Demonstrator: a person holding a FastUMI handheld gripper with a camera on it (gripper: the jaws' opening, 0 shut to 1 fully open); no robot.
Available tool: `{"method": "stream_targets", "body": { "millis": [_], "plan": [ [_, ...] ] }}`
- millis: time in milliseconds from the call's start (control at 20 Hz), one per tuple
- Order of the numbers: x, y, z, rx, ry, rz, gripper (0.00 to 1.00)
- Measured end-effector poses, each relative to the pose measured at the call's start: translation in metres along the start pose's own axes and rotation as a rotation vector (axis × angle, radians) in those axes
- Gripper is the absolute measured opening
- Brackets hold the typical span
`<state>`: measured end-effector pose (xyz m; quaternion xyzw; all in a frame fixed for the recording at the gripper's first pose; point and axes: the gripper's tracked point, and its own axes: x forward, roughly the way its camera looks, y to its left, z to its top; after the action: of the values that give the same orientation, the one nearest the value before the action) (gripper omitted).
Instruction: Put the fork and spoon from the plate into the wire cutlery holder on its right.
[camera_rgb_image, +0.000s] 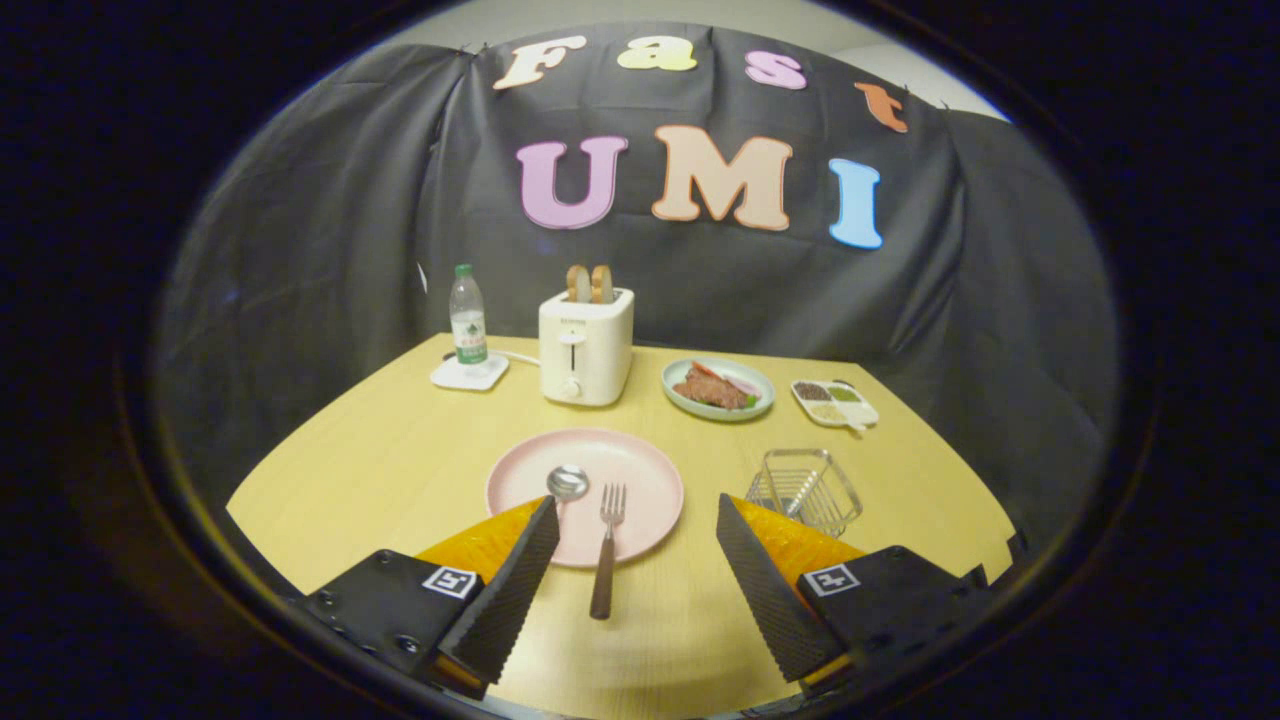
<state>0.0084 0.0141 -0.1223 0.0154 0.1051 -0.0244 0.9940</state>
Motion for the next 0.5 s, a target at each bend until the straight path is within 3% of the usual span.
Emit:
{"method": "stream_targets", "body": {
  "millis": [500],
  "plan": [
    [0.042,0.015,-0.066,0.001,0.121,-0.004,0.97]
  ]
}}
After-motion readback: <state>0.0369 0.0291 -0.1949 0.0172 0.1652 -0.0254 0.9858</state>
